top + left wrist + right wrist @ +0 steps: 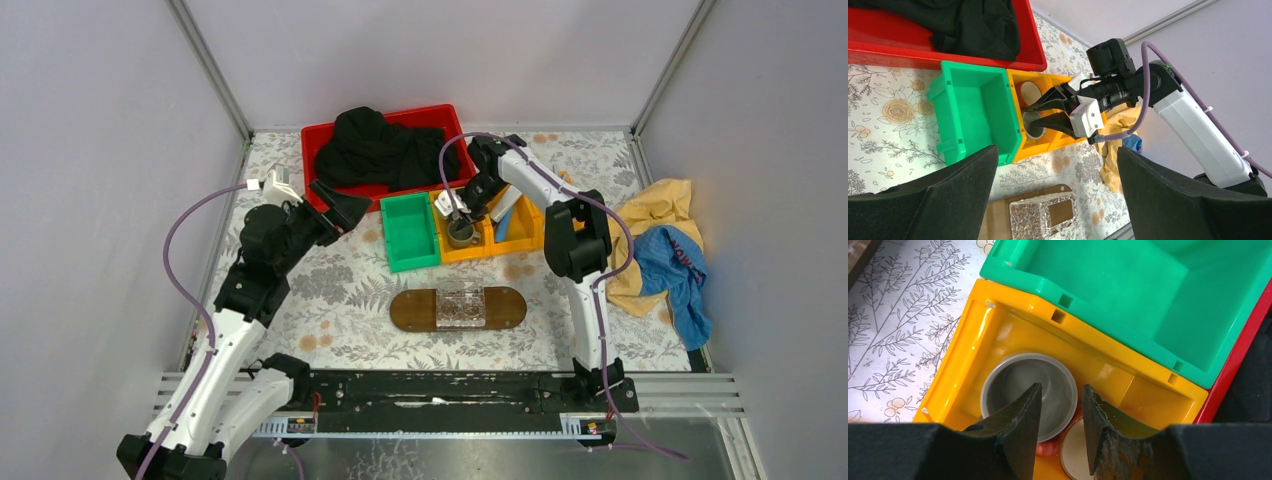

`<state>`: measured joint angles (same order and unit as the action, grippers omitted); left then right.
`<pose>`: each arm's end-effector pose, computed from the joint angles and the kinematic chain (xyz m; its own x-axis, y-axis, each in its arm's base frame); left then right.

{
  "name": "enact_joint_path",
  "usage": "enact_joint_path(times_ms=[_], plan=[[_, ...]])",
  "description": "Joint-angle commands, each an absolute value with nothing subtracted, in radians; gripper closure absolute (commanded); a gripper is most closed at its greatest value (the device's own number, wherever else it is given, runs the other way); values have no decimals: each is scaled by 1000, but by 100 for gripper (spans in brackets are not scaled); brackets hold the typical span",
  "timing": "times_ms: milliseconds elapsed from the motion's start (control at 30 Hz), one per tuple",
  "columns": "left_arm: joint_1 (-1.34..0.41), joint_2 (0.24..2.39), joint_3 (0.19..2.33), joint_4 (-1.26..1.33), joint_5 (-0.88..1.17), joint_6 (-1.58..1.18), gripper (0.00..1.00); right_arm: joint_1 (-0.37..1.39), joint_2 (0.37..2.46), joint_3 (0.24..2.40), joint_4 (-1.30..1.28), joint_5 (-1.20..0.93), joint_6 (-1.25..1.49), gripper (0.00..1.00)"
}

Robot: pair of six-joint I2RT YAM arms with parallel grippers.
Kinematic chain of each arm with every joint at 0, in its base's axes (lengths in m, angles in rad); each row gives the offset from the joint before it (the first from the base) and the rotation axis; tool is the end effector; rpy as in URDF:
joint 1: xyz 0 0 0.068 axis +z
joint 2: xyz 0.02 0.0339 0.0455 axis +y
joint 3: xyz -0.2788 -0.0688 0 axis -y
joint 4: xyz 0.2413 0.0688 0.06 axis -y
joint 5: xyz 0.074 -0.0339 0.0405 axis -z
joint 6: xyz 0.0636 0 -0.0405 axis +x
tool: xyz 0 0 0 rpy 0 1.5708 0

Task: Prepare toiletry sets of a toothbrush and toothpaste on the tray

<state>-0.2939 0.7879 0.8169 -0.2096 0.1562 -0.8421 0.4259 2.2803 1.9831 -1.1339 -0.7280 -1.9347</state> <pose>0.1861 -0.0667 0.3535 -0.4372 -0.6376 -0.6342 0.1598 0.6389 -0.7525 0.4076 0.2314 0.1914 0.6880 -0.4539 -0.5662 -0.7029 -0.6107 -0.3646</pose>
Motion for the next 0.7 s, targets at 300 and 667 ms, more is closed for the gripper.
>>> enact_joint_path(times_ms=[300, 667], plan=[[-297, 813, 810, -156, 145, -912, 5, 440, 2322, 2013, -1131, -656, -2016, 67], [-297, 809, 814, -140, 148, -934, 5, 444, 2247, 2036, -1139, -631, -1966, 94]])
